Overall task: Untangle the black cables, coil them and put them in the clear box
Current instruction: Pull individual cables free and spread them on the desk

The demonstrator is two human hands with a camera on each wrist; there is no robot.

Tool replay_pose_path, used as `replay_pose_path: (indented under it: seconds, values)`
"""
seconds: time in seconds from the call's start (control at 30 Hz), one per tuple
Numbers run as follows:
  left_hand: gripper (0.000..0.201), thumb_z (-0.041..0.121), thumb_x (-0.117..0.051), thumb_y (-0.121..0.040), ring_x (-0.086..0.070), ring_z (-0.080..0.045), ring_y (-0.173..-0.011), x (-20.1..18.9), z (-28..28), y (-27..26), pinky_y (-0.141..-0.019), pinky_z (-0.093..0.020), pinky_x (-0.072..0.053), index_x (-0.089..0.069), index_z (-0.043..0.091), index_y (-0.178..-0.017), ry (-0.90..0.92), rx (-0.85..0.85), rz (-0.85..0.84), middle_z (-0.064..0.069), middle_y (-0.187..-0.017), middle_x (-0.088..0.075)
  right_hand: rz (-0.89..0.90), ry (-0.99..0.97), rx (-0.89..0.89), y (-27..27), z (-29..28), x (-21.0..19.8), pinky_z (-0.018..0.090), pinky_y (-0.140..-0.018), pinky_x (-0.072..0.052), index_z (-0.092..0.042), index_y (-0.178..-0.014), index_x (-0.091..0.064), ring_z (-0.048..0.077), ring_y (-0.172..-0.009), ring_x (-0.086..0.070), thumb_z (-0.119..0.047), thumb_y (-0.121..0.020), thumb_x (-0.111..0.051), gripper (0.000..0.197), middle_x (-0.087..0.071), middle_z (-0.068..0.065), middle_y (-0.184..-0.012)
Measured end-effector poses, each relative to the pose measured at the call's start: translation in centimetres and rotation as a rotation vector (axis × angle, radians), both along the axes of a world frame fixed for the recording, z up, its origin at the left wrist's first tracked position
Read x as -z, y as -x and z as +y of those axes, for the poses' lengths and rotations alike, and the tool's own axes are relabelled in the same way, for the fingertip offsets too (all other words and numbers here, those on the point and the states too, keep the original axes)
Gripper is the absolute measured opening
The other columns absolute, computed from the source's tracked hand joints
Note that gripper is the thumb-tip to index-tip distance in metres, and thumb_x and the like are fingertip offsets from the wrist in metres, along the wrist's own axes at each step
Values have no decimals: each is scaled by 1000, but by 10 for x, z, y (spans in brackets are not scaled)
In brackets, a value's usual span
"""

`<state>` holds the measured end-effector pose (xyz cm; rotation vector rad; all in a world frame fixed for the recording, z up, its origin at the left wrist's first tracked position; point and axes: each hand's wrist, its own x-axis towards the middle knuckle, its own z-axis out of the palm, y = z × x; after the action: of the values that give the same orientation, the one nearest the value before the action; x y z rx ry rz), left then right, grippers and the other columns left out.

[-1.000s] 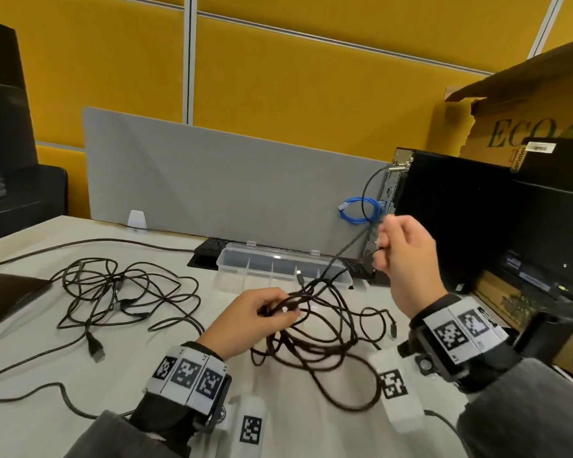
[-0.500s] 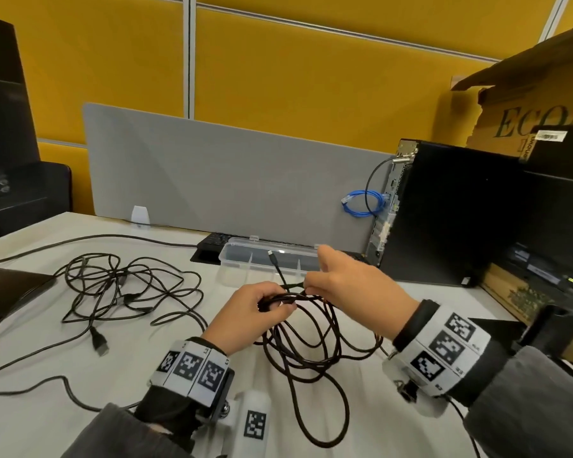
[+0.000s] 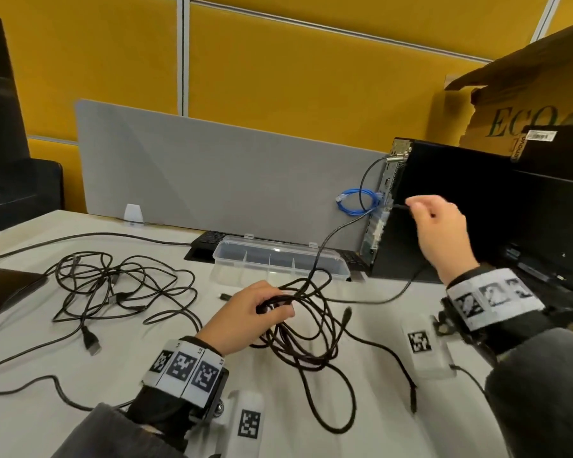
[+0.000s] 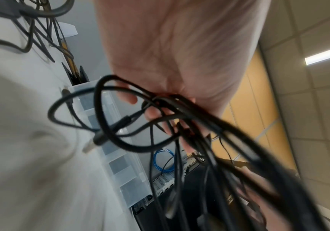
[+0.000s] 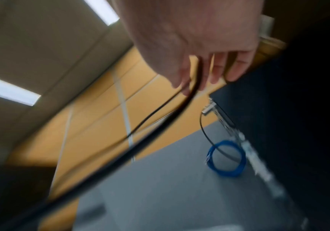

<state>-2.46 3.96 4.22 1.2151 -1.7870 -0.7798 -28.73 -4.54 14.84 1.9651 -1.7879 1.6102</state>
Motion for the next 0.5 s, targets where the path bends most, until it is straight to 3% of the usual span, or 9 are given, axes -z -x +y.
replay_pose_path:
  seconds: [0.07,0.1,0.17,0.23,0.3,0.4,0.47,0.5]
  values:
    - [6,32,-60,-88,-50,-4,-76,2,-1,0,-71,-16,-38,-65,29,-89,24,-27,-53,8,-87,-52,385,4,93,-21,16,15,45,-95,-32,-23,-129,-50,23,-122,-37,-33,-98,-34,36,-48,5,-129]
    - [6,32,-59,-88,-51,-4,-78,2,-1,0,-72,-16,-38,-64,30,-90,31,-38,-64,9,-88,-52,555,69,26,-36,29,21,47,-99,-28,-25,-134,-43,20,-126,-32,-37,-98,-30,40,-44,3,-134]
    - [7,32,-60,-88,-51,-4,-78,3,-2,0,-71,-17,-37,-65,29,-91,46,-58,-73,9,-86,-52,876,160,-177,-63,52,35,51,-100,-30,-26,-134,-42,20,-126,-38,-42,-94,-27,46,-49,1,-131]
    - [10,32,-61,-87,-49,-5,-74,3,-2,-1,-69,-18,-36,-67,26,-93,64,-73,-82,9,-84,-51,1128,144,-295,-76,59,53,49,-90,-45,-24,-122,-55,24,-108,-57,-41,-91,-35,40,-62,2,-111]
    - [11,31,-61,-87,-47,-3,-70,3,-2,-1,-68,-18,-35,-67,24,-94,77,-86,-72,9,-82,-50,1204,57,-399,-80,59,60,40,-68,-54,-19,-113,-59,25,-82,-64,-34,-89,-45,31,-63,4,-93]
    - [11,31,-61,-87,-48,-3,-72,3,-3,1,-67,-17,-35,-67,24,-93,93,-99,-75,10,-81,-50,1164,23,-449,-75,57,58,29,-38,-48,-15,-99,-63,19,-59,-58,-26,-79,-68,24,-56,5,-77]
    - [8,30,-62,-87,-49,-3,-73,3,-3,2,-67,-15,-36,-66,26,-92,93,-101,-85,11,-81,-50,1185,51,-429,-77,56,54,24,-38,-44,-15,-94,-65,16,-59,-56,-24,-74,-76,25,-56,4,-81]
    - [7,30,-62,-86,-49,-3,-73,2,-3,2,-66,-13,-36,-66,26,-91,95,-101,-86,10,-81,-50,1179,26,-426,-81,59,50,26,-44,-47,-16,-99,-64,17,-66,-58,-25,-79,-72,23,-56,5,-88]
